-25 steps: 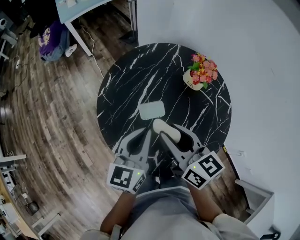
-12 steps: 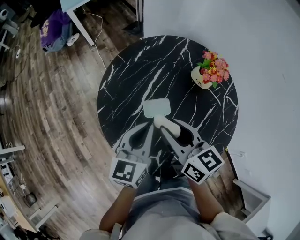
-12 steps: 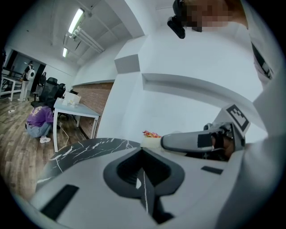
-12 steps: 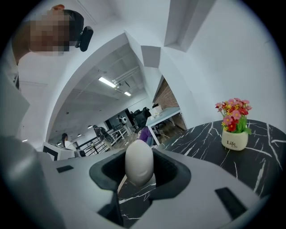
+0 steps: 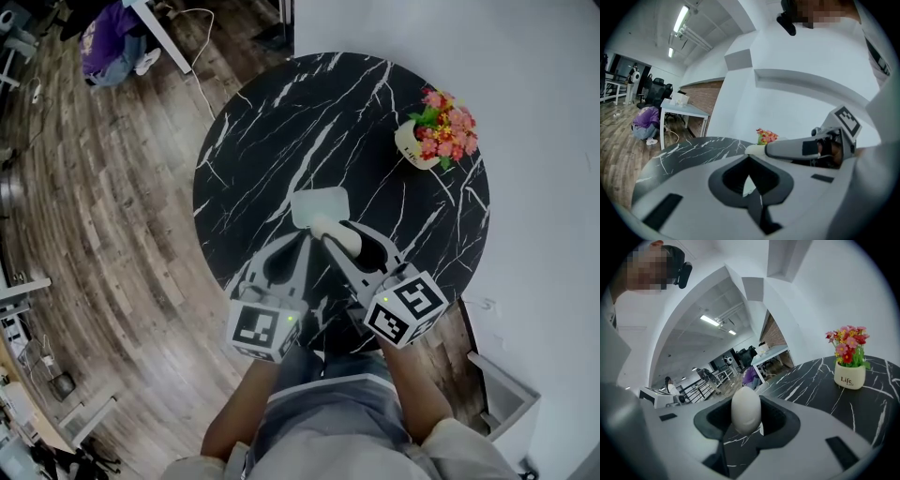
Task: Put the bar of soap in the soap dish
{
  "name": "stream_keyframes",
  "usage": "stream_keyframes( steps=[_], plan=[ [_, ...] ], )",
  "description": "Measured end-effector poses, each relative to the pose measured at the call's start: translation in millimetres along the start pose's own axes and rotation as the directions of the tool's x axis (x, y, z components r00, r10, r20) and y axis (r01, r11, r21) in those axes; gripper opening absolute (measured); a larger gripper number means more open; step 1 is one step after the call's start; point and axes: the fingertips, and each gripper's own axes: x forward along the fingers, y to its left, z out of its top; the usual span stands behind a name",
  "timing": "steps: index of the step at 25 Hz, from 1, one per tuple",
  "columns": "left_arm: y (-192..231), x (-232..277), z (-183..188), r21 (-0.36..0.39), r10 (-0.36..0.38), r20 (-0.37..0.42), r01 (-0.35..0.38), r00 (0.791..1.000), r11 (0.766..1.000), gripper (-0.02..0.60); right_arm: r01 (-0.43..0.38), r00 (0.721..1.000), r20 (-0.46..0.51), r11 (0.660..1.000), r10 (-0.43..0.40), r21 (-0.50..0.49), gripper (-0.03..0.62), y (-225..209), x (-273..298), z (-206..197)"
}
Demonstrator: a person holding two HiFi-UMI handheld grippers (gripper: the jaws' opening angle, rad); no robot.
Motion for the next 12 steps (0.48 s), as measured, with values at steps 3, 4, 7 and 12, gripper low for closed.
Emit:
stream_keyframes(
  steps=[3,4,7,12],
  plan=[
    [6.7,2.3,-10.1,-0.008,0.018,-0.013,-0.018,1.0,1.0,0.002,0.003,1.0,-0.021,1.0,-0.003,0.005,0.158,-8.8,6.8,-9.7],
    [9.2,3.4,-12.9,-0.01,0.023,-0.016,-0.023,1.0,1.0,0.002,0.002,1.0,-0.027,1.0,-0.002,0.006,0.158,-10.6,9.0,-11.9],
    [15.1,7.6,-19.0,-0.019,0.036,-0.018,-0.037,0.999,0.999,0.002,-0.004,0.999,-0.047,1.0,0.004,0.003,0.158,-15.1,15.7,-17.6],
    [19.4,15.7,-22.7,-0.022,0.046,-0.011,-0.046,0.999,0.999,0.002,-0.007,0.998,-0.07,1.0,0.007,-0.002,0.158,-25.0,28.7,-27.6]
  ],
)
